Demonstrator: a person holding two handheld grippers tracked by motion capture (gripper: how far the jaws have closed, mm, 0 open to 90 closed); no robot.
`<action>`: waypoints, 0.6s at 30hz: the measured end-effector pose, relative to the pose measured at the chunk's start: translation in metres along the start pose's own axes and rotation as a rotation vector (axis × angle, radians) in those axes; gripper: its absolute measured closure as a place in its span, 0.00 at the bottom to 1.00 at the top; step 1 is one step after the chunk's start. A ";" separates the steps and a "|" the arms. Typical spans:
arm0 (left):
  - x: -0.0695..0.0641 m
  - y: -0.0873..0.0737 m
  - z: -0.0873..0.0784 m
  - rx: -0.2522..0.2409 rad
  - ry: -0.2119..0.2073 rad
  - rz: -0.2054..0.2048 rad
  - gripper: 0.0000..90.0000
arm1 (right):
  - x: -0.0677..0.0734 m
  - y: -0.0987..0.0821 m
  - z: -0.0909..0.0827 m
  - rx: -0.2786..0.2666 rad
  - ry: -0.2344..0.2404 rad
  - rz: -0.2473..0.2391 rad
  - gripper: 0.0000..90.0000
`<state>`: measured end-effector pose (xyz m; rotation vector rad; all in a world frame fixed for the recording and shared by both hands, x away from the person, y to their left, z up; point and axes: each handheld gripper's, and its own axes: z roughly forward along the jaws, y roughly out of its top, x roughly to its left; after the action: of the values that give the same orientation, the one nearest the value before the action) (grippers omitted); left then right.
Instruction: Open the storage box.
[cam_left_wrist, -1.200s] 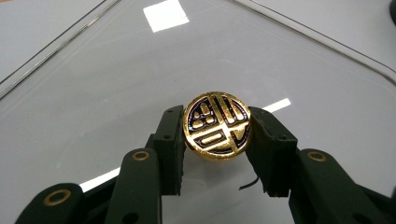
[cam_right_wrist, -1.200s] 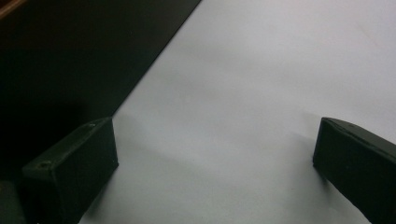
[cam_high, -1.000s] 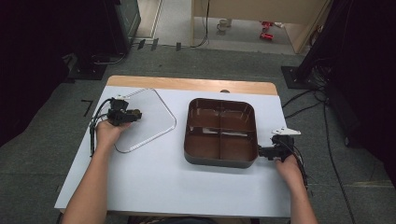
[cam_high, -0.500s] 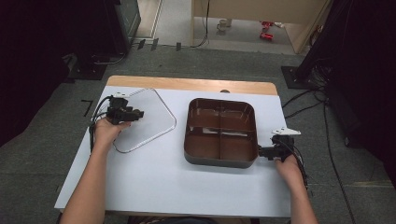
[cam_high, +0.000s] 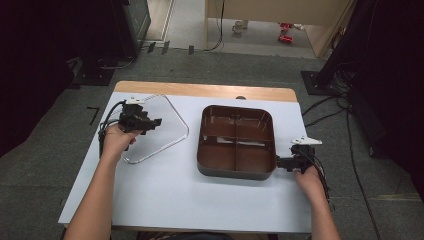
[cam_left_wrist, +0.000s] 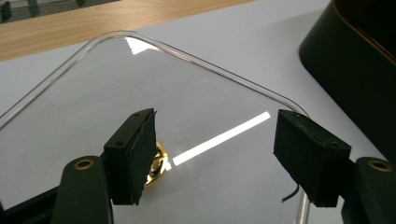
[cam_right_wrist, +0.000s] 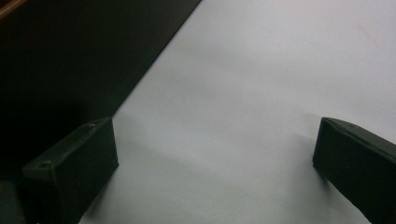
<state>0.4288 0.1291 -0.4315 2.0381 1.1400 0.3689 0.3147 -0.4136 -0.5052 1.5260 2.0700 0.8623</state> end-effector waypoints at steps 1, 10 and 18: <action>-0.002 0.000 0.001 0.003 -0.006 0.006 0.33 | 0.000 0.000 0.000 0.000 0.000 0.000 0.00; -0.035 0.003 0.015 -0.004 -0.084 0.074 0.30 | 0.000 0.000 0.000 0.000 0.000 0.000 0.00; -0.057 -0.002 0.032 0.049 -0.139 0.137 0.29 | 0.000 0.000 0.000 0.000 0.000 0.000 0.00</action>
<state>0.4139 0.0673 -0.4479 2.1557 0.9370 0.2641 0.3147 -0.4135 -0.5052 1.5260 2.0698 0.8622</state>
